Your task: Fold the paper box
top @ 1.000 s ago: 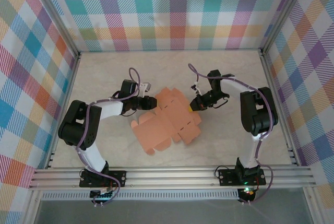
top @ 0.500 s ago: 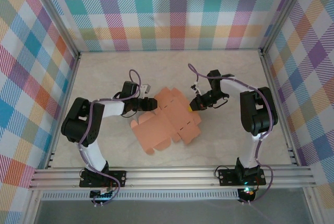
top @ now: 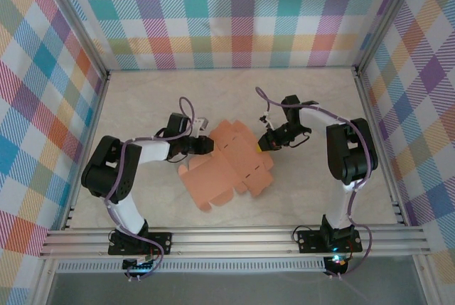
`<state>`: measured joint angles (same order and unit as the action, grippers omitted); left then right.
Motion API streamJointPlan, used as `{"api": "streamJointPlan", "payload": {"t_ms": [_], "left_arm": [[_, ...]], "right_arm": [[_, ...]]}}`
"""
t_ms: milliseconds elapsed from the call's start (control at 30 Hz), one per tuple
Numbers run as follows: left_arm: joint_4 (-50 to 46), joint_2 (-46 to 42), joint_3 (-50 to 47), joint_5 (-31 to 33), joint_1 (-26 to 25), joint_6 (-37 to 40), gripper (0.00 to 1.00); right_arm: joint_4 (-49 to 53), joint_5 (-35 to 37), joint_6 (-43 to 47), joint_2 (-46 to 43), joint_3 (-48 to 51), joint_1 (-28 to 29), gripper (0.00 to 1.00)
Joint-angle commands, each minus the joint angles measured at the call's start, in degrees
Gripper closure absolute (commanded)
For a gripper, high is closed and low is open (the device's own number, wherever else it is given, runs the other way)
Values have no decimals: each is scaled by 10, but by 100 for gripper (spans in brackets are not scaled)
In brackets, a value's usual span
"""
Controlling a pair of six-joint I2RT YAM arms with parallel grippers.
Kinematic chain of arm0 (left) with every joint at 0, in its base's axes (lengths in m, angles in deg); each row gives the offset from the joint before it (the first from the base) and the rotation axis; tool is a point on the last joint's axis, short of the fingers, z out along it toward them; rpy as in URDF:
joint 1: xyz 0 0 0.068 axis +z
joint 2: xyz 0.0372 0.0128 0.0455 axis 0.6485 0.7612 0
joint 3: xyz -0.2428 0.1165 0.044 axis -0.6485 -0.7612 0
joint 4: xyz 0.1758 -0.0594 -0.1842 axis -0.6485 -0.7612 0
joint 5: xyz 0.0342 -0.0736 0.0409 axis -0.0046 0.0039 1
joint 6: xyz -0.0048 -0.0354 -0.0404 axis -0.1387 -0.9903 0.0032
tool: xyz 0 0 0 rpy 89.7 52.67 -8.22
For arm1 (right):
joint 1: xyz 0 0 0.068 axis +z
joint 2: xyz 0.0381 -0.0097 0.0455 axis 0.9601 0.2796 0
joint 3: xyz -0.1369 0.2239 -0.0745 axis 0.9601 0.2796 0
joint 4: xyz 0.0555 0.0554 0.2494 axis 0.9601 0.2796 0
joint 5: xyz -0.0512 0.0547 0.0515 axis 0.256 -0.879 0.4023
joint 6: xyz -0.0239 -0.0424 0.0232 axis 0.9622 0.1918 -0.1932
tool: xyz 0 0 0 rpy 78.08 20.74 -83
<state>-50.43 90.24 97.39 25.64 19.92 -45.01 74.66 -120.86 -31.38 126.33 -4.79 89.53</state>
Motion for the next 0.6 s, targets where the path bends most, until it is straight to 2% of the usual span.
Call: {"api": "streamJointPlan", "payload": {"t_ms": [0, 67, 333, 567], "left_arm": [[-31, -22, -14, 21, -16, 46, 87], [-35, -36, -22, 47, -29, 58, 92], [-33, -105, -73, 209, -97, 121, 92], [-11, -123, -99, 259, -149, 151, 93]], "right_arm": [[-10, -4, -7, -10, -10, -3, 100], [-13, 0, -13, -10, -11, -2, 100], [-16, 18, -27, -20, -11, 0, 100], [-16, 24, -33, -27, -11, 2, 100]]}}
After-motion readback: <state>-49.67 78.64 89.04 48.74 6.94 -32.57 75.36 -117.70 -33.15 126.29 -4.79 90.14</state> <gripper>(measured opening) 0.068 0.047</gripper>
